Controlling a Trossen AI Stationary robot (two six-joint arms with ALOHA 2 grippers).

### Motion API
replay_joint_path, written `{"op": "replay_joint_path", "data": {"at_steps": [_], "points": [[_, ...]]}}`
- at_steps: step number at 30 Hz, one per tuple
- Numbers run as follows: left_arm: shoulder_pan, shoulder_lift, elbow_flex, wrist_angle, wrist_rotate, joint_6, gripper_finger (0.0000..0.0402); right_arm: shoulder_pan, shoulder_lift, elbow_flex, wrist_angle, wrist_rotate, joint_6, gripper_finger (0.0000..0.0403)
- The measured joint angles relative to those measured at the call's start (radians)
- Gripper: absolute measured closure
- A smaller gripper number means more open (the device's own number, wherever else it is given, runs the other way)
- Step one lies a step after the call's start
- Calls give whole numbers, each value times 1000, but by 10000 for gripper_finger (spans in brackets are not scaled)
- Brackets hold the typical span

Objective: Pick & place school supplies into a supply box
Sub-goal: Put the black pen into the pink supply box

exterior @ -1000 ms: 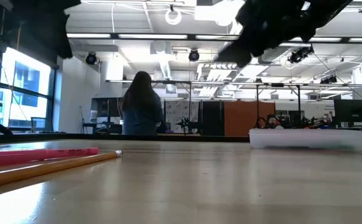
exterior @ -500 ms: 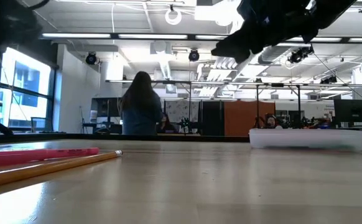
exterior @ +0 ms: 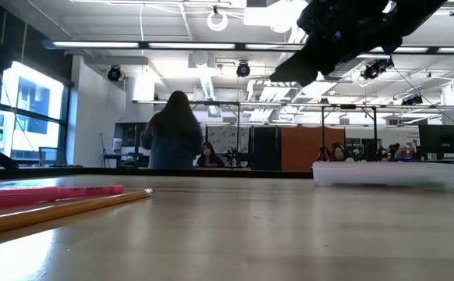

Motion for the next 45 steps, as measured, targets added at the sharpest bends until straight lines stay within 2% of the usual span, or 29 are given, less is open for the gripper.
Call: {"op": "replay_joint_path", "data": {"at_steps": [2,6,11,14,23,32,41,45], "points": [[-25,13,0,21,50,-70,289,0,0,0,-5,0,0,265],[-65,46,0,73,15,-106,289,0,0,0,-4,0,0,265],[-99,80,-18,83,41,-121,289,0,0,0,-5,0,0,265],[-120,80,-51,148,41,-141,289,0,0,0,-10,0,0,265],[-119,80,-143,228,41,-146,289,0,0,0,-13,0,0,265],[-124,77,-161,267,37,-142,289,0,0,0,-12,0,0,265],[-130,80,-162,417,-292,15,289,0,0,1,-11,12,0,265],[-130,80,-157,434,-332,73,289,0,0,1,-5,42,-3,265]]}}
